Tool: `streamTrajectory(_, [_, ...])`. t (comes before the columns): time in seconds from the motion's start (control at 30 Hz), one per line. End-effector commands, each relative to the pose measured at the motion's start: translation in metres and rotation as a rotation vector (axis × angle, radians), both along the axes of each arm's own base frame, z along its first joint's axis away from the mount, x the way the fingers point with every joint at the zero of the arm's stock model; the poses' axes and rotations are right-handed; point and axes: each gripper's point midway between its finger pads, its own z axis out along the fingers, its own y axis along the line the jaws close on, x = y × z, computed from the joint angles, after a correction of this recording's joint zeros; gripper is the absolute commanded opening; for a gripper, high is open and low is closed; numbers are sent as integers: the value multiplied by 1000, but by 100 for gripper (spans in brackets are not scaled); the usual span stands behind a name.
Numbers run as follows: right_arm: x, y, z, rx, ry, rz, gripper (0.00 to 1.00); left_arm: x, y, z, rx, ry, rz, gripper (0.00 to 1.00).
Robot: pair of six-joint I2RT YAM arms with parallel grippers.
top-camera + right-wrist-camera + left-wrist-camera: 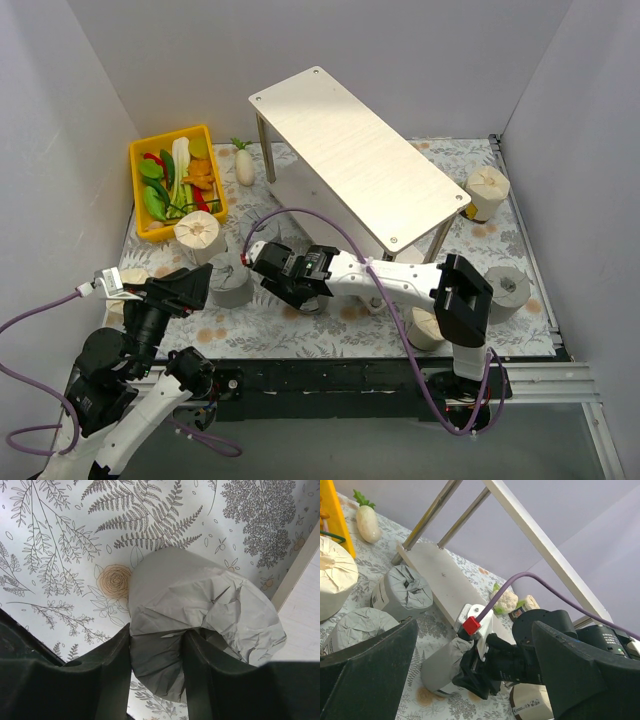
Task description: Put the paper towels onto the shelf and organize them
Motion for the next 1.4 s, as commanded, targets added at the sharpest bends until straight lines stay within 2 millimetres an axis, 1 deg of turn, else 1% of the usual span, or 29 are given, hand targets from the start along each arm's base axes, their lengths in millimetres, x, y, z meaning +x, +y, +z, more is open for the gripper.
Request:
streamTrajectory(0.0, [3, 2, 44, 44, -97, 60, 32, -3, 8, -2, -14, -2, 26, 98])
streamTrajectory(0.03, [2, 0, 49, 34, -108, 71, 30, -3, 9, -2, -18, -6, 28, 98])
streamTrajectory(0.07, [4, 2, 64, 52, -136, 70, 30, -4, 9, -1, -21, -8, 28, 98])
streamTrajectory(0.17, [7, -3, 89, 22, -201, 109, 28, -3, 9, -1, -21, -8, 28, 98])
streamTrajectory(0.2, [9, 1, 108, 49, -228, 112, 28, -3, 9, -2, -18, -6, 28, 98])
streamTrajectory(0.23, [10, 3, 121, 63, -249, 114, 28, -4, 9, -2, -16, -5, 27, 98])
streamTrajectory(0.27, [10, 0, 132, 55, -269, 122, 28, -4, 9, -1, -18, -7, 26, 98])
streamTrajectory(0.3, [12, 7, 161, 105, -307, 134, 27, -4, 9, -2, -17, -6, 26, 98])
streamTrajectory(0.37, [13, 6, 186, 123, -350, 146, 27, -4, 9, -2, -19, -8, 26, 98])
streamTrajectory(0.4, [15, 7, 203, 138, -386, 165, 27, -4, 9, -1, -22, -12, 26, 98])
streamTrajectory(0.43, [16, 9, 230, 188, -425, 165, 27, -4, 9, -2, -19, -11, 27, 98])
streamTrajectory(0.47, [20, 4, 248, 204, -471, 149, 27, -4, 9, -1, -19, -12, 27, 98])
streamTrajectory(0.53, [24, 2, 284, 252, -563, 153, 27, -3, 8, -2, -15, -5, 25, 98])
streamTrajectory(0.57, [26, -7, 303, 274, -613, 137, 27, -3, 8, -3, -14, -3, 25, 98])
streamTrajectory(0.6, [27, -4, 322, 333, -654, 127, 27, -3, 8, -2, -14, -3, 25, 98])
streamTrajectory(0.67, [26, -14, 349, 385, -725, 139, 27, -3, 8, -2, -16, -5, 26, 98])
streamTrajectory(0.7, [27, -17, 359, 409, -753, 133, 27, -3, 8, -3, -14, -2, 27, 98])
streamTrajectory(0.73, [29, -18, 379, 477, -799, 109, 27, -3, 8, -3, -14, -3, 25, 98])
streamTrajectory(0.77, [30, -30, 389, 475, -845, 105, 27, -3, 8, -3, -14, -2, 26, 98])
streamTrajectory(0.83, [33, -39, 406, 499, -908, 84, 27, -2, 8, -3, -13, -1, 27, 98])
streamTrajectory(0.87, [36, -47, 418, 492, -959, 69, 27, -2, 8, -3, -12, 0, 27, 98])
streamTrajectory(0.93, [39, -55, 430, 477, -997, 47, 27, -2, 7, -4, -10, 2, 25, 98])
streamTrajectory(1.03, [48, -64, 436, 412, -1033, 16, 29, -1, 7, -4, -9, 3, 25, 98])
streamTrajectory(1.07, [50, -64, 429, 372, -1025, 28, 29, -2, 7, -3, -9, 2, 24, 98])
streamTrajectory(1.13, [61, -68, 424, 339, -1021, 10, 29, -2, 7, -3, -10, 1, 24, 98])
streamTrajectory(1.17, [64, -67, 417, 309, -1011, 17, 29, -2, 6, -3, -10, 2, 22, 98])
streamTrajectory(1.2, [72, -71, 414, 290, -1008, 5, 30, -2, 7, -3, -9, 0, 22, 98])
streamTrajectory(1.27, [79, -68, 405, 281, -992, 7, 29, -2, 7, -3, -10, -1, 21, 98])
streamTrajectory(1.37, [89, -71, 398, 276, -965, -8, 30, -2, 7, -3, -11, -2, 22, 98])
